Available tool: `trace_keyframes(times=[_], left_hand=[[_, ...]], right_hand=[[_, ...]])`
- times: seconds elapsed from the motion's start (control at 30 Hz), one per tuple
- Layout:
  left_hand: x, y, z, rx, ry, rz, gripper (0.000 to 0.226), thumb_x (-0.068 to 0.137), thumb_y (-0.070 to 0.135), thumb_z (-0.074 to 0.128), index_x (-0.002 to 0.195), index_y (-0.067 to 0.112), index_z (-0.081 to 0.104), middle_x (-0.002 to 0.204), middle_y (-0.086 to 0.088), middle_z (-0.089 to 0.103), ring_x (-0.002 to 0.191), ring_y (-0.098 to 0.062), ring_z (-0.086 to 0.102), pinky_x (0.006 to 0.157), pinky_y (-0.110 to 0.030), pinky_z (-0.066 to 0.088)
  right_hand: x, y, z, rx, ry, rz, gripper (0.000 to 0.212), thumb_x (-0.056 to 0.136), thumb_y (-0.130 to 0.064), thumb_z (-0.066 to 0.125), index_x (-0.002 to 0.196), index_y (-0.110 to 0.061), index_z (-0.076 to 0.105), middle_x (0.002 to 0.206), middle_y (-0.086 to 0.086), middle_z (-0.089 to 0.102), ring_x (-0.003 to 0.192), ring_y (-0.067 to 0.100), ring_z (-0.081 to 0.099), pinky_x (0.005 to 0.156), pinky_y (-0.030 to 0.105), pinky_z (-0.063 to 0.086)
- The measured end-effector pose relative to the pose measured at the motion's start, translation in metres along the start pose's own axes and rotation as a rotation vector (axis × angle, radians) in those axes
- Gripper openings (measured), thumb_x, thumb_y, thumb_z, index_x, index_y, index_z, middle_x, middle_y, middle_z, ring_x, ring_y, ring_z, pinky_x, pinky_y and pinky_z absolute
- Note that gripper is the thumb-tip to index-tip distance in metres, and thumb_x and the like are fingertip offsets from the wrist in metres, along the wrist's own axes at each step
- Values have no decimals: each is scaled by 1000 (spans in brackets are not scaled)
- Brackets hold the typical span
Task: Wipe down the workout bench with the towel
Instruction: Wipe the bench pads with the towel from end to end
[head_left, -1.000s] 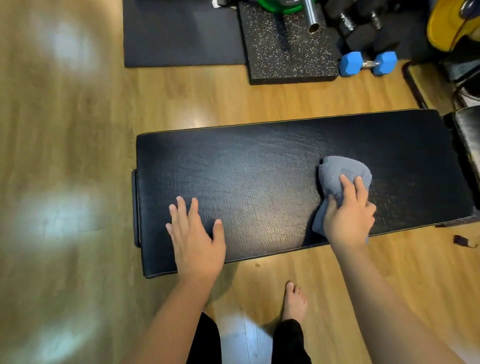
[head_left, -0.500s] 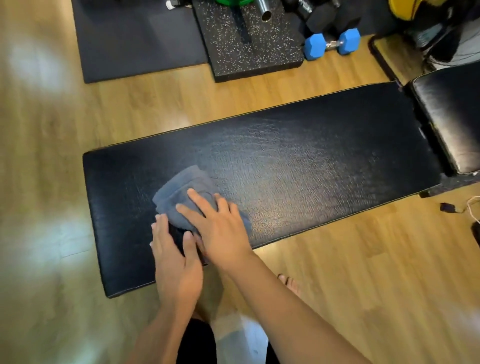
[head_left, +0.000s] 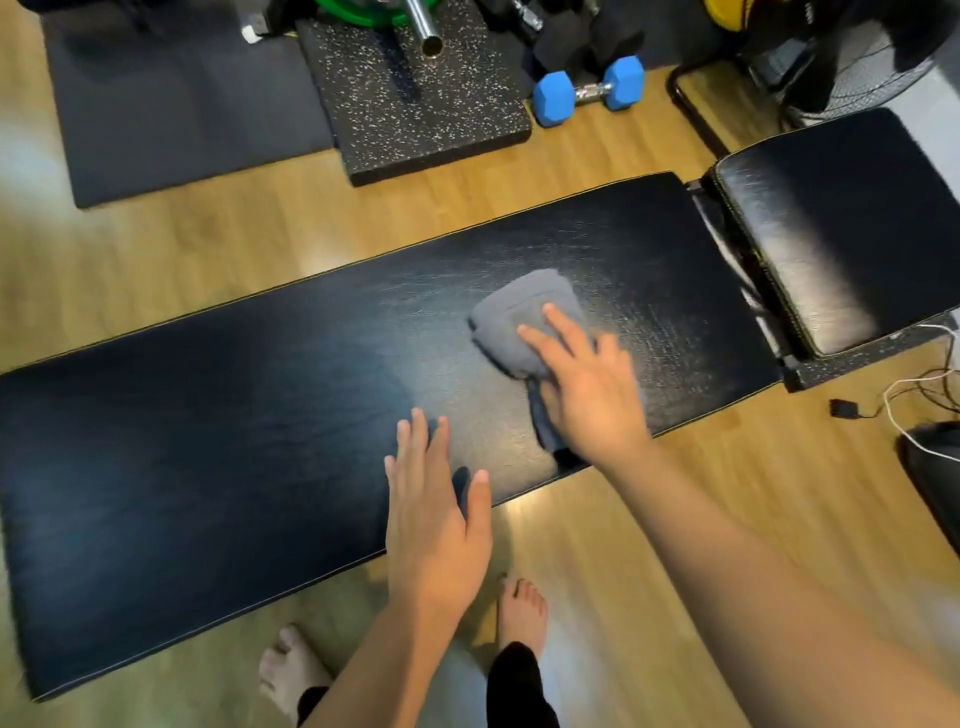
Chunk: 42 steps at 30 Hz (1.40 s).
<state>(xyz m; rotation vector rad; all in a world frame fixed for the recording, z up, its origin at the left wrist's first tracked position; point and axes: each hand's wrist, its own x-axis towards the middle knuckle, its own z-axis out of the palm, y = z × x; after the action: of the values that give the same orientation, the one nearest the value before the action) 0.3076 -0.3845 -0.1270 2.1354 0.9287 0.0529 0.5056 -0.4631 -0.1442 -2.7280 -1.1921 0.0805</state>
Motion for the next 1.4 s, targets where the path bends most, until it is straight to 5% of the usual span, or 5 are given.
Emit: trace_keyframes(times=[0.2, 0.4, 0.77, 1.2, 1.4], left_hand=[[10, 37, 51, -32, -44, 66, 69, 97, 51, 27, 157, 17, 18, 166, 10, -2, 151, -3, -11, 122, -26, -7], [33, 57, 67, -152, 15, 104, 63, 100, 43, 36, 155, 15, 24, 166, 6, 9, 153, -8, -1, 124, -31, 0], [88, -3, -36, -411, 143, -194, 55, 103, 32, 41, 155, 27, 23, 164, 16, 17, 149, 3, 9, 123, -28, 12], [10, -201, -225, -461, 233, -457, 49, 102, 39, 42, 147, 20, 41, 154, 3, 42, 141, -11, 39, 118, -38, 31], [-16, -275, -305, -650, 210, -601, 41, 102, 32, 47, 137, 11, 49, 130, 1, 59, 118, -16, 57, 103, -30, 41]], right_hand=[[15, 134, -22, 30, 55, 342, 52, 92, -26, 54, 142, -36, 42, 157, -2, 32, 109, 43, 46, 91, 52, 42], [70, 132, -23, 108, 103, 684, 50, 94, -23, 49, 142, -36, 42, 160, -1, 26, 126, 44, 37, 102, 55, 31], [74, -90, 26, 42, 50, 297, 57, 88, -20, 57, 141, -39, 42, 159, -4, 29, 101, 36, 45, 80, 44, 34], [-32, -418, 73, 186, -180, 122, 56, 97, -33, 51, 148, -40, 29, 163, -5, 16, 127, 45, 37, 96, 51, 38], [-57, -524, 75, 369, -282, 178, 52, 99, -27, 45, 147, -44, 30, 163, -12, 10, 127, 37, 31, 104, 45, 29]])
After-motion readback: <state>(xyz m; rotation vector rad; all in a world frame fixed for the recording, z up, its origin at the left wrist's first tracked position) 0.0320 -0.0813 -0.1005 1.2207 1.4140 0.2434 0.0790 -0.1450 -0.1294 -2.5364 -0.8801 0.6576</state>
